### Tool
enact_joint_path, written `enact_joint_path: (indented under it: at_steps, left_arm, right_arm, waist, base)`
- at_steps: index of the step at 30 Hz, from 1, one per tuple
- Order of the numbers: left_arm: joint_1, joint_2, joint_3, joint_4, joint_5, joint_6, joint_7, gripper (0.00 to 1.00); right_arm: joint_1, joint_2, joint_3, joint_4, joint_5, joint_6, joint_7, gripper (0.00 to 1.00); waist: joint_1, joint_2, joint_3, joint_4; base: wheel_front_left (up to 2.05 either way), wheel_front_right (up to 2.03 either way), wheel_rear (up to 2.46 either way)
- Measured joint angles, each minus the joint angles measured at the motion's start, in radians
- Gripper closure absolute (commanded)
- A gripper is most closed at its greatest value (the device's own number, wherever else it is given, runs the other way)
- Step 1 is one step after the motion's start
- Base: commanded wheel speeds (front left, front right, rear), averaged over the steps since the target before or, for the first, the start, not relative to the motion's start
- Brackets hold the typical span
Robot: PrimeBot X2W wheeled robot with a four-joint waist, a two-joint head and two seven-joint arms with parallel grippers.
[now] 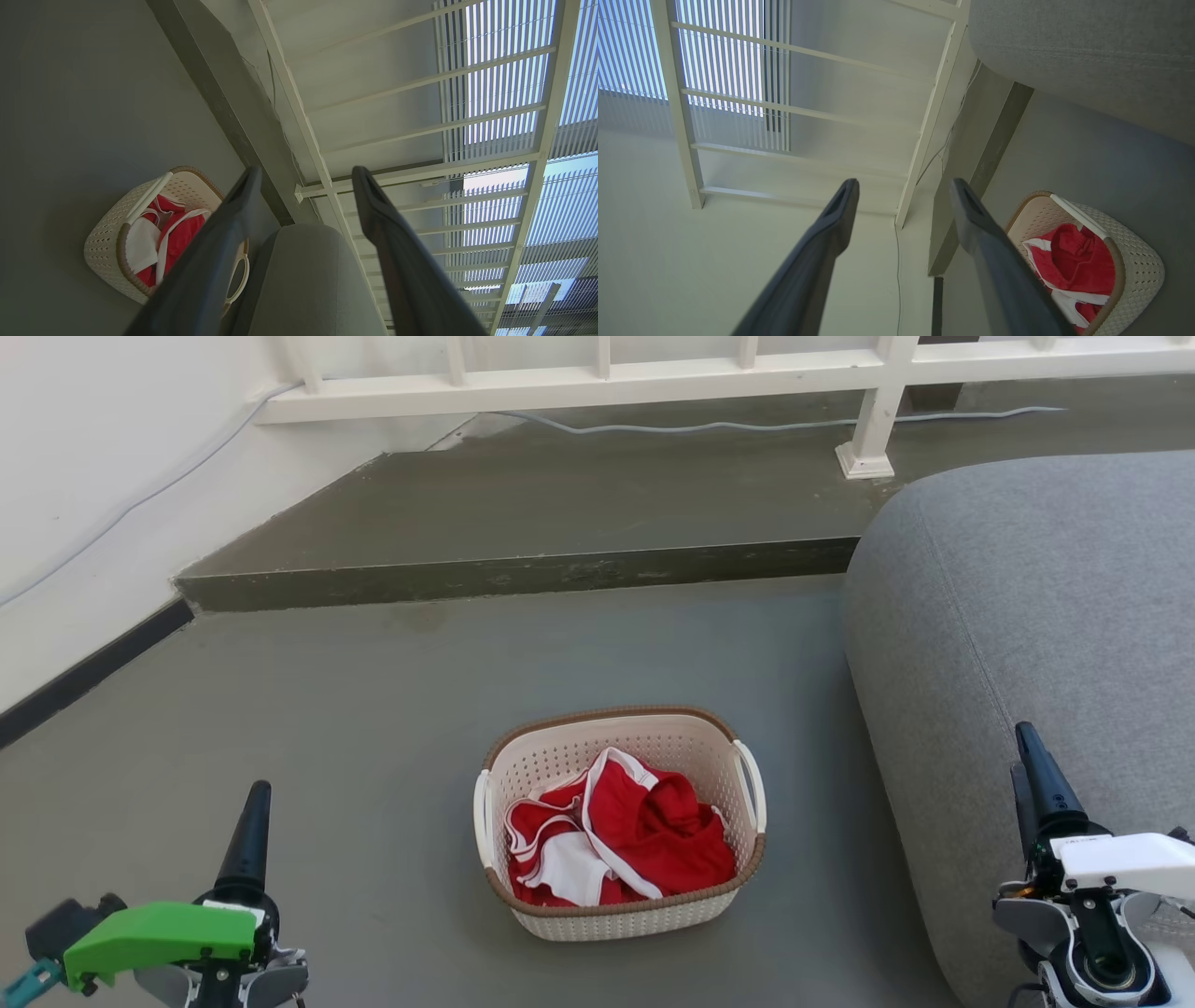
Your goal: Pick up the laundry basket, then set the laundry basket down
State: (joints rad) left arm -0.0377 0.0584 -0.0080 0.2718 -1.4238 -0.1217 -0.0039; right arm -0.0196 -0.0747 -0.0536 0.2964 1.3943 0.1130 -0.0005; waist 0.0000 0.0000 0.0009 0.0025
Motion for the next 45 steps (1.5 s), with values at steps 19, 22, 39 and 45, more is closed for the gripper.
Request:
enact_joint_path:
  at_steps: [19, 22, 39, 45]
  left_arm:
    - [-0.041, 0.051, -0.063, -0.046, 0.363, 0.05, -0.06, 0.0]
    - [-0.043, 0.056, -0.077, -0.055, 0.428, 0.062, -0.072, 0.0]
    - [-0.045, 0.085, -0.17, -0.081, 0.746, 0.108, -0.131, 0.0]
    - [-0.045, 0.085, -0.189, -0.08, 0.842, 0.128, -0.156, 0.0]
  right_arm:
    - [-0.038, -0.088, 0.091, -0.008, -0.35, -0.044, -0.067, 0.0]
    - [-0.038, -0.093, 0.102, -0.012, -0.411, -0.054, -0.078, 0.0]
    - [-0.056, -0.133, 0.196, -0.032, -0.721, -0.111, -0.132, 0.0]
    - [-0.056, -0.146, 0.221, -0.03, -0.82, -0.127, -0.159, 0.0]
  waist:
    - [0.0, 0.0, -0.008, 0.001]
    - [0.0, 0.0, -0.01, 0.002]
    - [0.0001, 0.0, -0.014, 0.0]
    - [0.0001, 0.0, -0.016, -0.002]
  base:
    - [0.0, 0.0, 0.0]
    - [0.0, 0.0, 0.0]
    - [0.0, 0.0, 0.0]
    - [0.0, 0.0, 0.0]
